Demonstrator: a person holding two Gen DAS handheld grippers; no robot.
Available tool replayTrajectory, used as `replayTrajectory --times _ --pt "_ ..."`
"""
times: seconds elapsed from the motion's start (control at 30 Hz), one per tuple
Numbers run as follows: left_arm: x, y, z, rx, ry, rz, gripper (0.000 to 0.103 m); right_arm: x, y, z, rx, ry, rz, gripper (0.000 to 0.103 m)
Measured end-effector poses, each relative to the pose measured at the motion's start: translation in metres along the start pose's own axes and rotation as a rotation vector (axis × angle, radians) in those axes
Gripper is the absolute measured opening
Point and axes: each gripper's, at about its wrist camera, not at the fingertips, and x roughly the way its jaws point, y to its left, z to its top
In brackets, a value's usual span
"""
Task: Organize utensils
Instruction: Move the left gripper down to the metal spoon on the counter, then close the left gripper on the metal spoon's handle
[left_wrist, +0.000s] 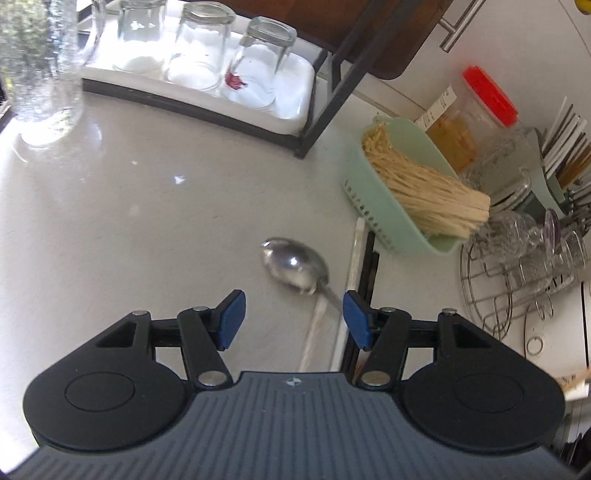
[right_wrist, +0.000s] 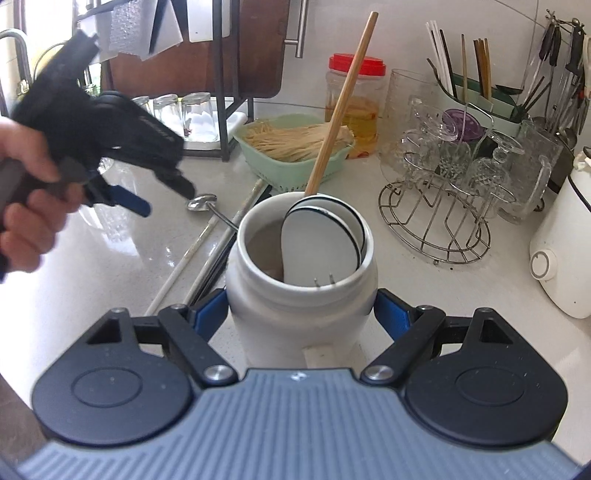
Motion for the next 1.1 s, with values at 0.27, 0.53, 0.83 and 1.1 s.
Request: replayTrajectory --times 0.27,0.53,0.83,1.1 --pt "0.031 -0.016 0.006 -0.048 -0.025 0.069 0.064 -0.001 0.001 -0.001 -0.001 -0.010 -0.002 0.088" --pt "0.046 -0.043 0.013 0.021 -0.034 0.202 0.059 -0.001 0.001 -0.003 0.016 -0.022 -0.008 0.088" --pt "0.056 -0.061 0.013 0.123 -0.040 0.247 0.049 -0.003 0.000 -0.006 0.019 -0.042 -0.005 0.088" --pt "0.047 -0.060 0.007 0.146 -0.033 0.216 0.044 -0.002 0.000 -0.006 0.017 -0.045 -0.005 0.088"
